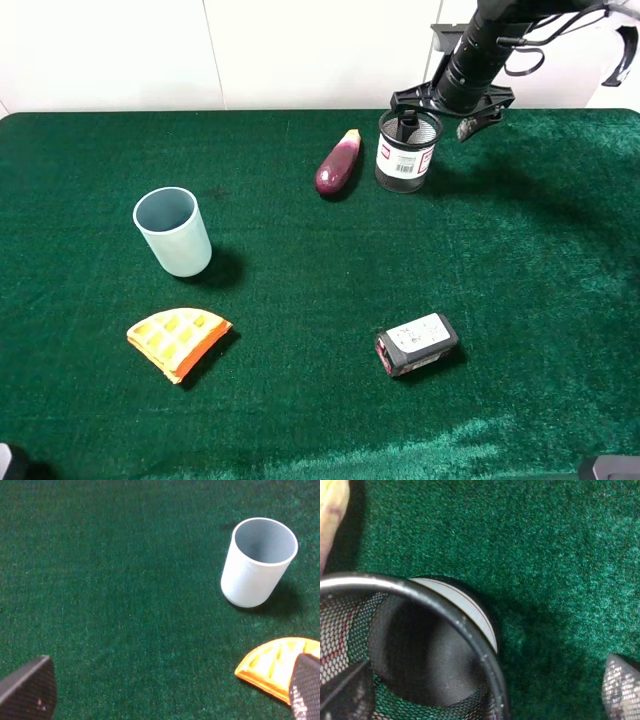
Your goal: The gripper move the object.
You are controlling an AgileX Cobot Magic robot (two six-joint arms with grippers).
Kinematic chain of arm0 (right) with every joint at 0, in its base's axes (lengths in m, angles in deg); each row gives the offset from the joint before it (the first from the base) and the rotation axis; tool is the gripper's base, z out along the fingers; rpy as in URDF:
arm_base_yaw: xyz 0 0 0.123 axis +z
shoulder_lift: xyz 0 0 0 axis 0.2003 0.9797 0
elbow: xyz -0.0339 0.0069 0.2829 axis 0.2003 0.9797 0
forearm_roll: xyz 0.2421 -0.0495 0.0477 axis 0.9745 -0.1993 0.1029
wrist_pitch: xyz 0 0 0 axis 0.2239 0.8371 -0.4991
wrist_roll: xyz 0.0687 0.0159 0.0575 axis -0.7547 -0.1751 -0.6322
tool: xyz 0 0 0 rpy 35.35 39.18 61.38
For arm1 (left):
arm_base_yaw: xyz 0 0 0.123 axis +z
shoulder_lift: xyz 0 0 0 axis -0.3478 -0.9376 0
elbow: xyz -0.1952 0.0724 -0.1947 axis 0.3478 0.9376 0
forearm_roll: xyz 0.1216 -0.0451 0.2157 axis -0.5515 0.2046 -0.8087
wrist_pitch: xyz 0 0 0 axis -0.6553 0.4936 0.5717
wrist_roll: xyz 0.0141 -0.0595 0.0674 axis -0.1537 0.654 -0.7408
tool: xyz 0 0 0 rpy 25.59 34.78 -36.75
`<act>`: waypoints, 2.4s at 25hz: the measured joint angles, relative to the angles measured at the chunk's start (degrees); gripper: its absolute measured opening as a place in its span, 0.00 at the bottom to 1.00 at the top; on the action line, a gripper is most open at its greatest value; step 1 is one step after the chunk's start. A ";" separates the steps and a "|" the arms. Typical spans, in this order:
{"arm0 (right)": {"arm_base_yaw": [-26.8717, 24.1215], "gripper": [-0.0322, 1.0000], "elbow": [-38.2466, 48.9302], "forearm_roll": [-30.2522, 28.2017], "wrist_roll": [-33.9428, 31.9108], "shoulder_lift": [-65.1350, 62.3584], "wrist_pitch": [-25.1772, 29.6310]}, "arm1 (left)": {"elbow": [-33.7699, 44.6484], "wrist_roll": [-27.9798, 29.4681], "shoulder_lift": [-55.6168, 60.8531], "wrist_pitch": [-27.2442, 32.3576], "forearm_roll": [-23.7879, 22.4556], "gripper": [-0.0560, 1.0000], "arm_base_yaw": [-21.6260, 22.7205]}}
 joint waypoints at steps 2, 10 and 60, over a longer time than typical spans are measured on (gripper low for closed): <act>0.00 0.70 0.00 -0.05 0.00 -0.48 0.04 | 0.00 0.00 0.00 0.00 0.00 0.94 0.00; 0.00 0.70 0.00 -0.93 -1.50 -6.15 2.51 | 0.00 0.00 0.00 0.00 0.00 0.94 0.00; -3.01 0.70 39.52 -1.93 -8.75 -87.20 24.89 | 0.00 0.00 0.00 0.00 0.00 0.94 0.00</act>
